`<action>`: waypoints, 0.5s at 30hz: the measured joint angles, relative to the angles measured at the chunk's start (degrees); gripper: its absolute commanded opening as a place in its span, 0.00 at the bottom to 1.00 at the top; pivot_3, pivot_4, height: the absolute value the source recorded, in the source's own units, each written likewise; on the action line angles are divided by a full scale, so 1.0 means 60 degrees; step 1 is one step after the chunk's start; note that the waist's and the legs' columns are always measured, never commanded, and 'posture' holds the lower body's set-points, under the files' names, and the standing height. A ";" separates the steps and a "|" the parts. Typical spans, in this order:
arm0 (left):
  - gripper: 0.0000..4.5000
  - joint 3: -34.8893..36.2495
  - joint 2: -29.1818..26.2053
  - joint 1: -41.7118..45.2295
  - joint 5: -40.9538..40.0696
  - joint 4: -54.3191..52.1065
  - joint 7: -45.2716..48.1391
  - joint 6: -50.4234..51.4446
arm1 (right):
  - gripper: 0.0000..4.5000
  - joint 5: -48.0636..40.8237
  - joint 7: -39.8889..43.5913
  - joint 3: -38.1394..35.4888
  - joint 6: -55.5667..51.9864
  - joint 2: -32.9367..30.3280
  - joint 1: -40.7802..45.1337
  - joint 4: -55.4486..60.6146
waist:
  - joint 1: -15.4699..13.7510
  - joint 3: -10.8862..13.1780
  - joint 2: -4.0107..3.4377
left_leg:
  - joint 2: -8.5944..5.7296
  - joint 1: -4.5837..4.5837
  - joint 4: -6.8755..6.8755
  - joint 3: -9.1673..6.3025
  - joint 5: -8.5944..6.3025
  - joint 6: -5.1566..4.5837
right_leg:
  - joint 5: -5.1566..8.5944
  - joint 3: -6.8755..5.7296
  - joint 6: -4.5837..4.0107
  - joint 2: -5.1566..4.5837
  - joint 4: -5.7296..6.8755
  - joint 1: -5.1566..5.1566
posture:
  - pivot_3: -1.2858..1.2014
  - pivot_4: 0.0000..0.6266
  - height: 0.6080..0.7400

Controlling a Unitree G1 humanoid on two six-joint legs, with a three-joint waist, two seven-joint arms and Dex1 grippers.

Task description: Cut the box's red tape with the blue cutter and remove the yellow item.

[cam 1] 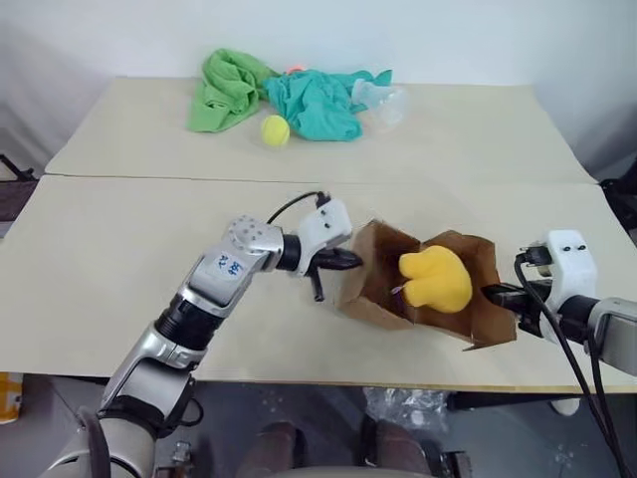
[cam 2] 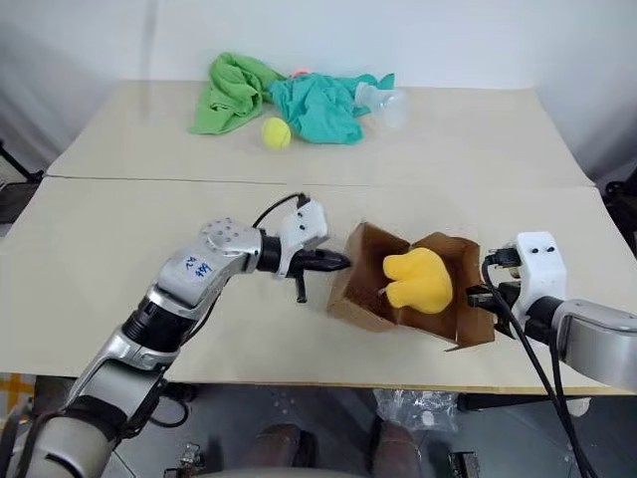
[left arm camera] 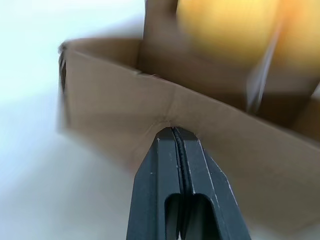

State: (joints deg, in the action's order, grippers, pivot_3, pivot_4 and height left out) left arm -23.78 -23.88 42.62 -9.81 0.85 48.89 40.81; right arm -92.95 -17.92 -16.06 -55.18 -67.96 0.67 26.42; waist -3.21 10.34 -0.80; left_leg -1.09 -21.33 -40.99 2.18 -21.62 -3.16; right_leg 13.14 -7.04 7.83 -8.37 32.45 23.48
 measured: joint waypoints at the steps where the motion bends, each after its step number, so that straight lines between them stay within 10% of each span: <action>1: 0.00 -0.0128 0.0046 -0.0253 0.0047 0.0067 -0.0028 0.0143 | 0.01 0.0146 0.0097 0.0183 -0.0041 0.0175 0.0175 -0.0024 | -0.0016 0.0009 0.0003 | -0.0005 -0.0031 -0.0012 -0.0010 -0.0001 -0.0004 | -0.0004 0.0002 0.0006 0.0000 0.0000 0.0020 | 0.52 0.24 1.00; 12: 0.00 0.0037 0.0526 -0.0139 0.0310 0.0373 -0.0330 0.0251 | 0.01 0.2377 0.1179 0.1657 -0.0646 0.1007 0.1800 -0.0315 | -0.0102 0.0020 0.0000 | -0.0023 -0.0049 -0.0014 0.0010 -0.0002 -0.0011 | -0.0016 -0.0065 0.0030 0.0007 -0.0012 0.0026 | 0.52 0.24 1.00; 15: 0.00 0.0056 0.0541 -0.0103 0.0393 0.0455 -0.0336 0.0214 | 0.14 0.3021 0.1658 0.1748 -0.0622 0.1388 0.2128 -0.0302 | -0.0084 0.0020 0.0000 | -0.0023 -0.0037 -0.0015 0.0018 -0.0001 -0.0010 | -0.0018 -0.0057 0.0034 0.0007 -0.0008 0.0020 | 0.52 0.24 1.00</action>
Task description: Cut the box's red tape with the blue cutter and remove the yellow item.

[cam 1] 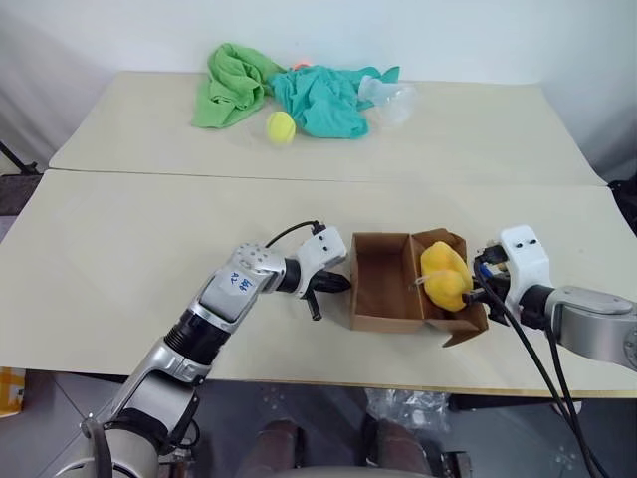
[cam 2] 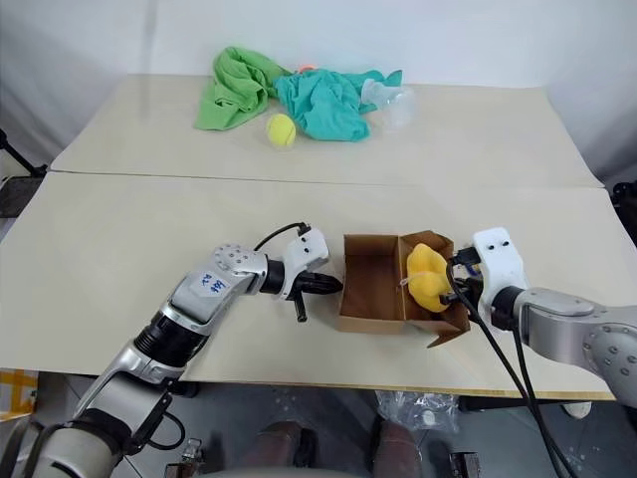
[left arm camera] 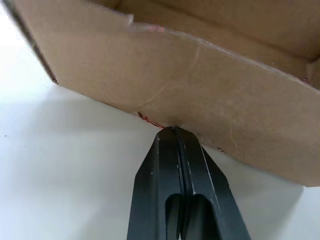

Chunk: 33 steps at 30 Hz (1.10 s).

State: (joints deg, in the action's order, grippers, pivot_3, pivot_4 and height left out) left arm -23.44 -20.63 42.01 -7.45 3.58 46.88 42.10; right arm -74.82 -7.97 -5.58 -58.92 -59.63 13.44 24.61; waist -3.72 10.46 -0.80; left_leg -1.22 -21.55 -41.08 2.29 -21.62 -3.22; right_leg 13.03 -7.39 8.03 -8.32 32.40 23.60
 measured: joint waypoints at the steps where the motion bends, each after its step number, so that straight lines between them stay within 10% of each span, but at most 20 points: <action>1: 0.00 0.0026 0.0030 0.0000 0.0021 0.0050 -0.0013 -0.0037 | 0.21 0.0115 0.0116 0.0004 -0.0013 0.0104 0.0038 0.0006 | -0.0005 0.0000 0.0000 | 0.0000 0.0000 0.0000 -0.0001 0.0000 0.0000 | 0.0000 0.0000 0.0000 0.0000 0.0000 0.0000 | 0.52 0.24 1.00; 11: 0.00 0.1080 0.0112 0.0180 -0.0307 0.0332 -0.0078 0.0047 | 0.99 0.0976 0.1252 -0.0409 -0.0421 0.0175 0.0156 0.0412 | 0.0019 0.0002 -0.0002 | -0.0002 -0.0002 0.0000 -0.0001 0.0002 0.0000 | -0.0002 -0.0001 0.0004 0.0001 0.0001 0.0000 | 0.52 0.24 1.00; 24: 0.00 0.2653 -0.0220 0.0997 -0.2087 0.0241 0.0968 0.0858 | 1.00 0.2943 0.2930 -0.0657 -0.0441 -0.0072 -0.0091 0.0419 | 0.0122 0.0003 -0.0002 | -0.0003 0.0002 0.0000 0.0004 0.0004 0.0004 | -0.0002 0.0002 0.0006 0.0008 0.0004 -0.0001 | 0.52 0.24 1.00; 33: 0.00 0.1935 0.1326 0.1570 -0.2412 -0.0422 0.0768 0.0325 | 1.00 0.3501 0.4080 -0.1291 -0.0148 -0.0066 -0.0446 0.0868 | 0.0092 0.0004 -0.0001 | -0.0012 0.0008 0.0008 0.0003 0.0003 0.0005 | -0.0007 0.0007 0.0015 0.0013 -0.0008 -0.0015 | 0.52 0.24 1.00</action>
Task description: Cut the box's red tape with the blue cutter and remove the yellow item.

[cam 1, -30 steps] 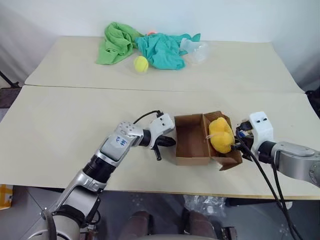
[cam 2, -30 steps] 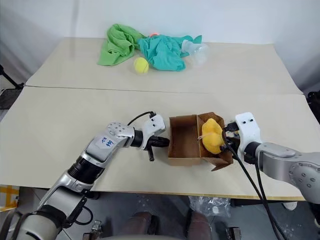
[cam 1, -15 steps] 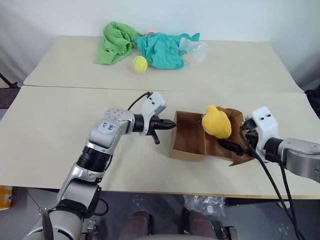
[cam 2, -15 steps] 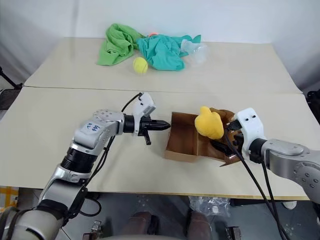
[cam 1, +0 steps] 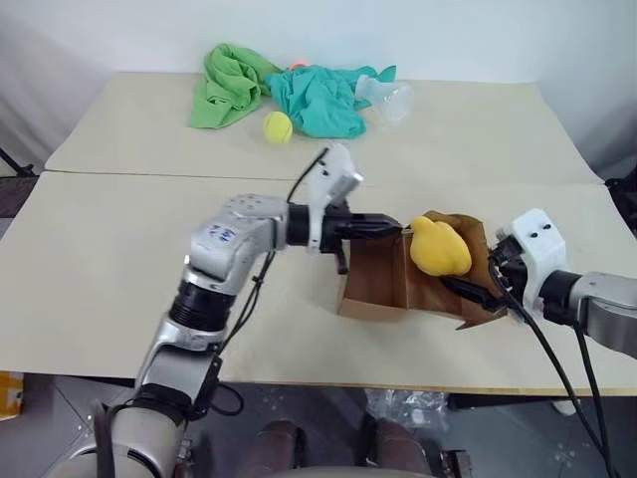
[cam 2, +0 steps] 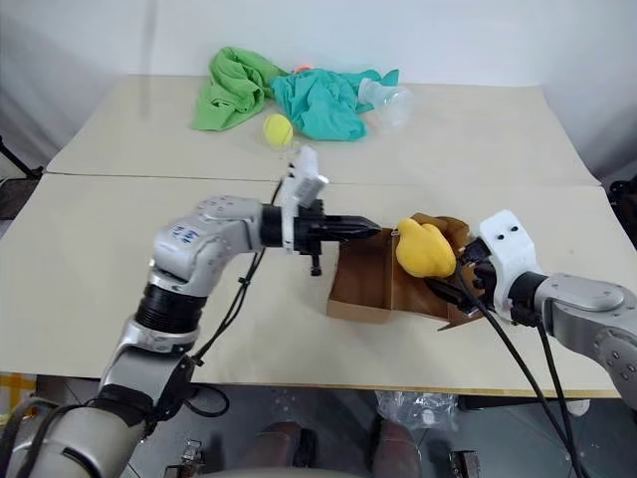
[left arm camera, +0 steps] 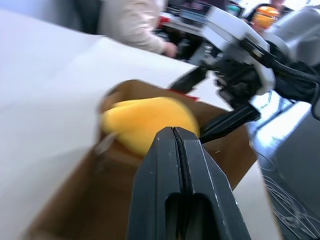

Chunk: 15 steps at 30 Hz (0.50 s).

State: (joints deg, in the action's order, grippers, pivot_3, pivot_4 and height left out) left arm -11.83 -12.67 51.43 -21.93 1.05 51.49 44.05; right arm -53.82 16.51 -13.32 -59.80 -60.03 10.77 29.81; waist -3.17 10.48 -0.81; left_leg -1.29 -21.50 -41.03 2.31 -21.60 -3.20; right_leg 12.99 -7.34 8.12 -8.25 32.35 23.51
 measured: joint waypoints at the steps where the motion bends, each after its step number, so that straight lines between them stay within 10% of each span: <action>1: 0.00 -0.0283 0.0145 0.0011 0.0191 0.0073 -0.0021 -0.0266 | 1.00 0.0074 0.0140 -0.0106 0.0024 0.0000 -0.0106 0.0043 | 0.0002 0.0000 0.0000 | 0.0000 0.0000 -0.0001 0.0005 0.0000 0.0000 | 0.0000 0.0003 0.0000 0.0001 -0.0001 0.0001 | 0.52 0.24 1.00; 7: 0.18 -0.1591 0.0866 0.0419 0.1657 0.1752 -0.0220 -0.2487 | 1.00 0.0518 0.0647 -0.0710 0.0243 0.0001 -0.0545 0.0279 | 0.0001 0.0001 0.0001 | 0.0002 0.0015 -0.0008 0.0027 0.0002 0.0000 | -0.0001 0.0025 0.0002 0.0003 0.0007 -0.0001 | 0.52 0.24 1.00; 15: 0.74 -0.1097 0.1437 0.1031 0.2044 0.2768 -0.0507 -0.4858 | 1.00 0.0803 0.0757 -0.1261 0.0229 0.0285 -0.0954 0.0700 | 0.0002 0.0001 0.0002 | 0.0007 0.0013 -0.0006 0.0024 0.0002 0.0000 | -0.0002 0.0029 0.0001 0.0001 0.0009 0.0007 | 0.52 0.24 1.00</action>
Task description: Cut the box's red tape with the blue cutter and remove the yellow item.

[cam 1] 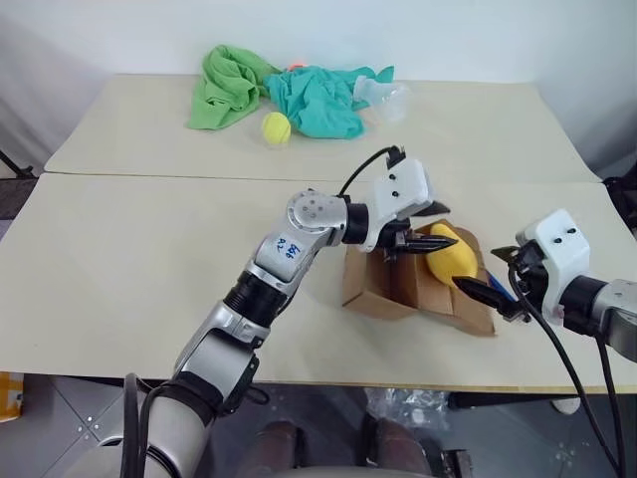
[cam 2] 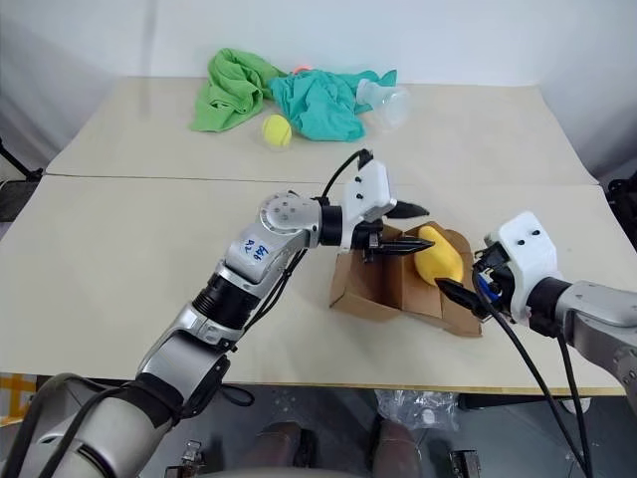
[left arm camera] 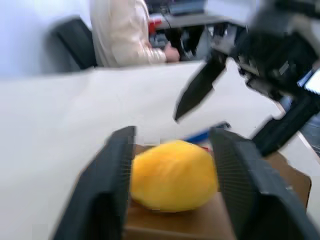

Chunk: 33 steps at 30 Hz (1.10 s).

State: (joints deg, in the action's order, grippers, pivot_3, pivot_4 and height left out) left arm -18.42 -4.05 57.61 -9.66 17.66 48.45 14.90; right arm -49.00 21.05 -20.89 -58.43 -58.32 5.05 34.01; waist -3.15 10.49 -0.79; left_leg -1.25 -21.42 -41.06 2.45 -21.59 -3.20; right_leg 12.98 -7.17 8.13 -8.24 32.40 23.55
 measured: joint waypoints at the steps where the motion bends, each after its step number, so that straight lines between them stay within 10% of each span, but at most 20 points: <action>1: 0.81 0.0013 -0.0029 0.0018 0.0012 0.0038 0.0055 -0.0067 | 1.00 0.0012 -0.0001 -0.0009 -0.0009 0.0028 -0.0026 0.0035 | -0.0007 0.0000 0.0000 | -0.0001 0.0000 -0.0001 0.0000 0.0000 0.0000 | 0.0000 0.0001 0.0000 -0.0001 0.0000 -0.0001 | 0.52 0.24 1.00; 4: 1.00 -0.0050 -0.0091 0.0019 0.0188 0.0225 0.0249 -0.0160 | 1.00 0.0038 -0.0006 -0.0021 -0.0055 0.0137 -0.0138 0.0152 | -0.0013 0.0000 0.0000 | -0.0004 0.0000 -0.0002 0.0000 0.0000 -0.0003 | 0.0000 0.0001 0.0000 -0.0001 0.0002 -0.0001 | 0.52 0.24 1.00; 18: 1.00 -0.1361 0.1173 0.1406 0.2071 0.3555 0.0753 -0.2395 | 1.00 0.0184 0.0069 -0.1120 -0.0442 0.0301 -0.1219 0.0975 | -0.0211 0.0000 0.0001 | -0.0008 -0.0016 -0.0002 0.0000 -0.0008 -0.0027 | -0.0001 -0.0003 0.0001 -0.0006 -0.0010 0.0010 | 0.52 0.24 1.00; 33: 0.02 -0.1404 0.1574 0.1974 0.3130 0.6062 0.0711 -0.3944 | 1.00 -0.0099 0.0954 -0.4882 -0.1126 0.0561 -0.3463 0.2204 | -0.0221 0.0001 0.0001 | -0.0016 -0.0023 -0.0013 -0.0002 -0.0028 -0.0062 | -0.0004 -0.0007 0.0006 -0.0033 -0.0010 0.0015 | 0.52 0.24 1.00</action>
State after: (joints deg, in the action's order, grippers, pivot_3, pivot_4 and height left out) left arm -26.84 5.39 69.46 9.12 54.03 52.72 -8.76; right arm -49.59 26.78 -50.18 -65.19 -54.95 -15.73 47.23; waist -4.48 10.49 -0.79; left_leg -1.35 -21.55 -41.14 2.44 -21.76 -3.57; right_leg 12.95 -7.21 8.16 -8.44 32.34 23.65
